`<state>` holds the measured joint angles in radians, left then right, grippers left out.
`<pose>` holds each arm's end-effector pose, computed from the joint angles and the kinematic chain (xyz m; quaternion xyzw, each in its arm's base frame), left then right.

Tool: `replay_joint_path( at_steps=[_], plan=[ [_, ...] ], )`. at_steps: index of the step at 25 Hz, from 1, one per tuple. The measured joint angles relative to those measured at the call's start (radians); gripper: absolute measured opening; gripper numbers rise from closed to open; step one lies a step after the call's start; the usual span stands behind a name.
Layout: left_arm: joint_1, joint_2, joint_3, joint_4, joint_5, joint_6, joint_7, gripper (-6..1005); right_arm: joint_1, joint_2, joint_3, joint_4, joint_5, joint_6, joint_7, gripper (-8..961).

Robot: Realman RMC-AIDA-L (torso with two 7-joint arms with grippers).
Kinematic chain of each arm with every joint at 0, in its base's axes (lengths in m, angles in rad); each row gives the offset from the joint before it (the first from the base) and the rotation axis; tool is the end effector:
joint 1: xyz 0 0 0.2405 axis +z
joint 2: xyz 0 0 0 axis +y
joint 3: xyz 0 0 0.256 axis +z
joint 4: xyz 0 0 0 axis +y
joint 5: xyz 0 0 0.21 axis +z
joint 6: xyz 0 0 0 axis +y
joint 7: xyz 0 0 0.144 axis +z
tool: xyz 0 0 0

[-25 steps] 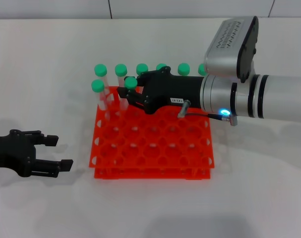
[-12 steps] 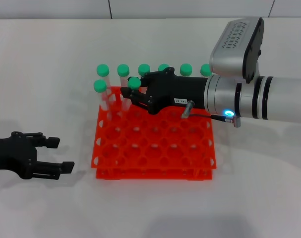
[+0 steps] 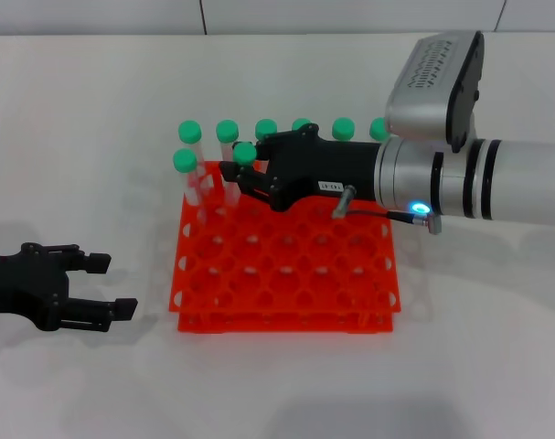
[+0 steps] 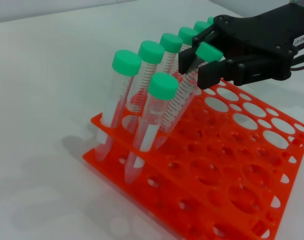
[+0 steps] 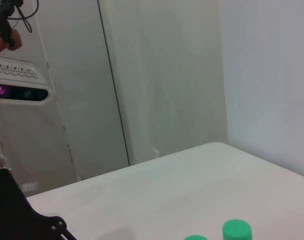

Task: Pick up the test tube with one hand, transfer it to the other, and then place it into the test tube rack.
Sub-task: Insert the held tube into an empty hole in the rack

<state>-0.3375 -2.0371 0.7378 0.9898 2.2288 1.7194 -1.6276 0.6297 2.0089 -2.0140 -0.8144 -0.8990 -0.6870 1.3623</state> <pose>-0.3147 0.2771 0.0511 -0.9454 -0.2954 -0.0859 0.1075 0.1292 0.3611 -0.1085 -0.9459 0.1476 0.2440 0.1548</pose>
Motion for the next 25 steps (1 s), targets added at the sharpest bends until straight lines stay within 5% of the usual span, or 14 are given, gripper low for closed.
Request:
replay_joint_path(
  at_steps=[25],
  plan=[
    [-0.007,-0.001,0.0,-0.024,0.0,-0.018,0.024,876,0.041,0.005,-0.006,0.001,-0.029,-0.002,0.027,257]
  ],
)
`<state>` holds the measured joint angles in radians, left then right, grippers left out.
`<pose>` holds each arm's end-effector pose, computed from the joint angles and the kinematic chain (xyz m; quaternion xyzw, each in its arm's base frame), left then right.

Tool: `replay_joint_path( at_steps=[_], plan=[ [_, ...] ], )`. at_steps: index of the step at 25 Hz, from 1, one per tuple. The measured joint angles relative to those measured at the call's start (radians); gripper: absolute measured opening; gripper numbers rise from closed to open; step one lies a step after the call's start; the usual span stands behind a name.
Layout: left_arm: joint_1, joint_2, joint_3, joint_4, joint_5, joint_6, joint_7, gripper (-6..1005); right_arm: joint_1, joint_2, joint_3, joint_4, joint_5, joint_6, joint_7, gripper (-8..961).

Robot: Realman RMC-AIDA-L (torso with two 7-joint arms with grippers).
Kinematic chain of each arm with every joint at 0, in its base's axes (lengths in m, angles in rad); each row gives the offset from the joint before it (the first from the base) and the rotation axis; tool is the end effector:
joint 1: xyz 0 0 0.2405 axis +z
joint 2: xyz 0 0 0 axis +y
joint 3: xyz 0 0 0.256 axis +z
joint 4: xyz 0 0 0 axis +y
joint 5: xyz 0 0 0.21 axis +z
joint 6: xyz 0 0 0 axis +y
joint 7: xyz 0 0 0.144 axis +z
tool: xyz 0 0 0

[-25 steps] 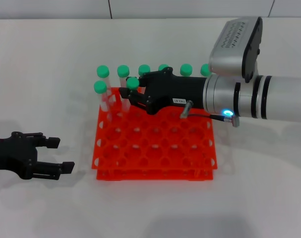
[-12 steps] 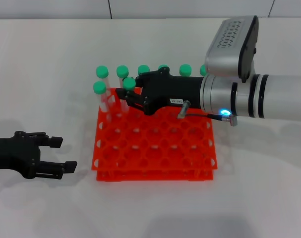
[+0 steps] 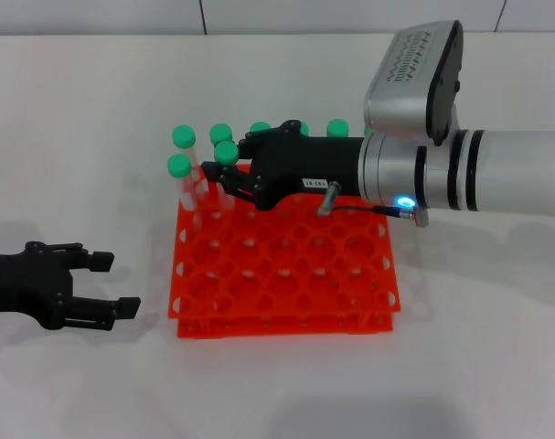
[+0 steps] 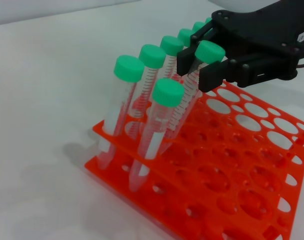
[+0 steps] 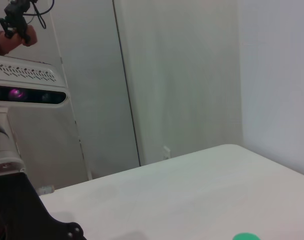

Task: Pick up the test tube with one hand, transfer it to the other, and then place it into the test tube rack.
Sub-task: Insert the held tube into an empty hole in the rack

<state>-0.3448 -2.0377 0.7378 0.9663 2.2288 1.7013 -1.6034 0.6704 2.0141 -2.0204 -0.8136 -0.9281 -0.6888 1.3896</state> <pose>-0.3157 0.2792 0.0473 -0.9470 -0.2892 -0.0870 0.1094 0.1155 0.3625 -0.1129 -0.9516 0.1312 0.2390 0.1416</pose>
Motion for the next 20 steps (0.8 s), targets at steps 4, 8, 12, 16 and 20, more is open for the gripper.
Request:
replay_joint_path(
  at_steps=[4,8,12,16,20],
  plan=[
    [0.001,0.0,0.0,0.0,0.0,-0.007,0.001,876,0.008,0.0,-0.001,0.003,-0.002,0.0,0.001,257],
    [0.001,0.001,0.0,0.0,0.0,-0.007,0.003,875,0.017,0.0,0.0,0.002,-0.054,-0.001,0.039,257],
    [-0.001,0.001,0.0,-0.002,0.0,-0.008,0.008,875,0.023,0.001,0.005,-0.001,-0.096,-0.001,0.077,257],
    [-0.005,0.001,0.0,-0.014,0.0,-0.01,0.012,875,0.028,0.001,0.006,-0.002,-0.098,-0.003,0.079,256],
    [-0.006,0.002,0.0,-0.015,0.0,-0.01,0.012,875,0.032,0.001,0.006,-0.002,-0.098,-0.003,0.079,256]
  ],
)
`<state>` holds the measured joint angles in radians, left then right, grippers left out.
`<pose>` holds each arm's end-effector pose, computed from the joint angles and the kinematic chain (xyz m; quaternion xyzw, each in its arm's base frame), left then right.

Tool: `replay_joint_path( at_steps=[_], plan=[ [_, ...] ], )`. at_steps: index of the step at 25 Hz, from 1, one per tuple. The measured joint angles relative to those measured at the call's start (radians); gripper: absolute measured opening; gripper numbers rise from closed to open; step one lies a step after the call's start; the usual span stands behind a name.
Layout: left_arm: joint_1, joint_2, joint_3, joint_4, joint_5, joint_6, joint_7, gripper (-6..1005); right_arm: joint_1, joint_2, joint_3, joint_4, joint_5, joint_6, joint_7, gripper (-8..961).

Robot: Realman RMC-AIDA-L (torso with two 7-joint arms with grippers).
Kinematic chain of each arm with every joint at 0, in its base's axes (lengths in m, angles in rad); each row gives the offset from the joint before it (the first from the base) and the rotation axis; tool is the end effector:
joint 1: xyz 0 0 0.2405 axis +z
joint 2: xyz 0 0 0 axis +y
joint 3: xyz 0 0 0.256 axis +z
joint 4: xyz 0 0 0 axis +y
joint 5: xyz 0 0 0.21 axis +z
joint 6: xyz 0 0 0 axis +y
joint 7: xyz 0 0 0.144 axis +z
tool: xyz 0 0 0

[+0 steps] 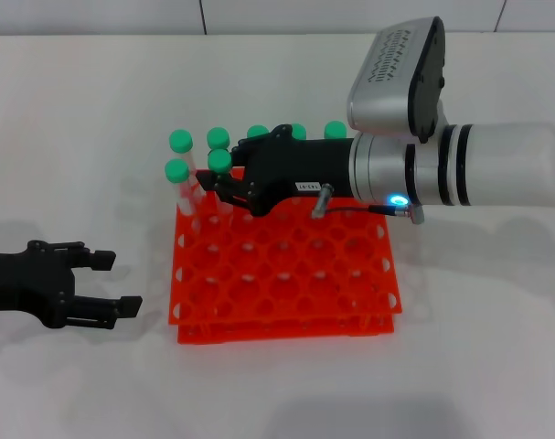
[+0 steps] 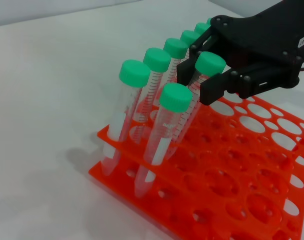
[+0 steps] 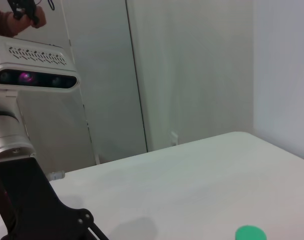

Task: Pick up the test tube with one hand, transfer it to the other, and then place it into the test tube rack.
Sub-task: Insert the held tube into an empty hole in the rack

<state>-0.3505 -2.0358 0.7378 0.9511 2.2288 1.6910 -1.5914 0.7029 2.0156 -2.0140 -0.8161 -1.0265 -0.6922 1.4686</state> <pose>-0.3164 0.2808 0.0458 -0.9478 -0.2863 -0.0872 0.1104 0.1093 0.3637 -0.1165 -0.9603 0.1203 0.2160 0.1292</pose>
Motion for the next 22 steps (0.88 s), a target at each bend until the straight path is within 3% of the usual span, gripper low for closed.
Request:
replay_joint_path(
  at_steps=[22],
  plan=[
    [-0.001,-0.001,0.0,0.0,0.0,-0.01,0.004,875,0.026,0.0,-0.003,0.003,-0.042,-0.012,0.04,279]
  ],
)
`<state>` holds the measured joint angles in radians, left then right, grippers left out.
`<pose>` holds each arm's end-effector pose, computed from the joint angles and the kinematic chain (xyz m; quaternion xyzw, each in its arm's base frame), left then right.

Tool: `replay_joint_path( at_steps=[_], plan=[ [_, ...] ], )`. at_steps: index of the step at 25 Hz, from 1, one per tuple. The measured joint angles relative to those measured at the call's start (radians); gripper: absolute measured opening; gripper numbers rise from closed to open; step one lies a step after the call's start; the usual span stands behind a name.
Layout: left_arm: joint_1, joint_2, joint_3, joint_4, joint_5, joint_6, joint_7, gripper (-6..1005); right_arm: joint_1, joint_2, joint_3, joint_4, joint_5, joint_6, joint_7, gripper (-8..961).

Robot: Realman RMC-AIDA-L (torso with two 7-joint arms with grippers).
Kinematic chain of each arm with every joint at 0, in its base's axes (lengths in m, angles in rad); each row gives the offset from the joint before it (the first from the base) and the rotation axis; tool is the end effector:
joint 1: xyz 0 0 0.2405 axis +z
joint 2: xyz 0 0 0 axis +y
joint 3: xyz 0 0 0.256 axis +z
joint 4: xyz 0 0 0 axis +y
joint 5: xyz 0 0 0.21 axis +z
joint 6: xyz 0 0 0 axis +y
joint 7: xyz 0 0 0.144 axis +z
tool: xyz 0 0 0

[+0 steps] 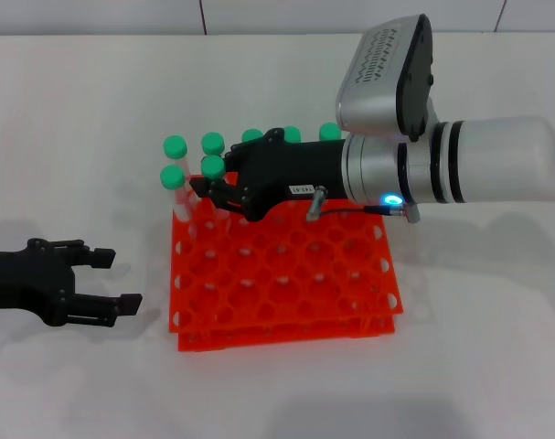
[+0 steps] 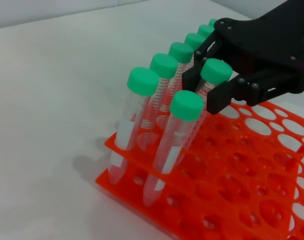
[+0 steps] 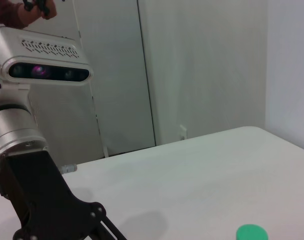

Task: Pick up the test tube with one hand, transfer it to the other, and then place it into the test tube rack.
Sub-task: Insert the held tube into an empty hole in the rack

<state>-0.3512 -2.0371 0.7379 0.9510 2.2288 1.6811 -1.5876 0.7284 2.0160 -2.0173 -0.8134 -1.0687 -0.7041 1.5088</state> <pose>-0.3167 0.2821 0.0455 -0.9478 -0.2847 -0.0862 0.1148 0.1037 0.3633 -0.1194 -0.9654 0.1123 0.2045 0.1165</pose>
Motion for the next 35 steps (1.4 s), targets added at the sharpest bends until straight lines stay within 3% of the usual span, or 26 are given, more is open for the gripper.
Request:
replay_joint_path(
  at_steps=[20,25,35],
  plan=[
    [-0.002,0.002,0.0,0.0,-0.003,-0.004,0.009,876,0.002,-0.002,0.004,0.008,-0.001,-0.043,-0.003,309],
    [-0.002,0.001,-0.002,0.0,-0.003,-0.005,0.011,876,0.002,-0.003,0.005,0.001,-0.001,-0.048,-0.004,507],
    [0.004,0.0,-0.002,-0.007,-0.005,-0.005,0.018,876,-0.052,-0.003,0.052,-0.046,-0.035,-0.069,-0.015,727]
  ],
)
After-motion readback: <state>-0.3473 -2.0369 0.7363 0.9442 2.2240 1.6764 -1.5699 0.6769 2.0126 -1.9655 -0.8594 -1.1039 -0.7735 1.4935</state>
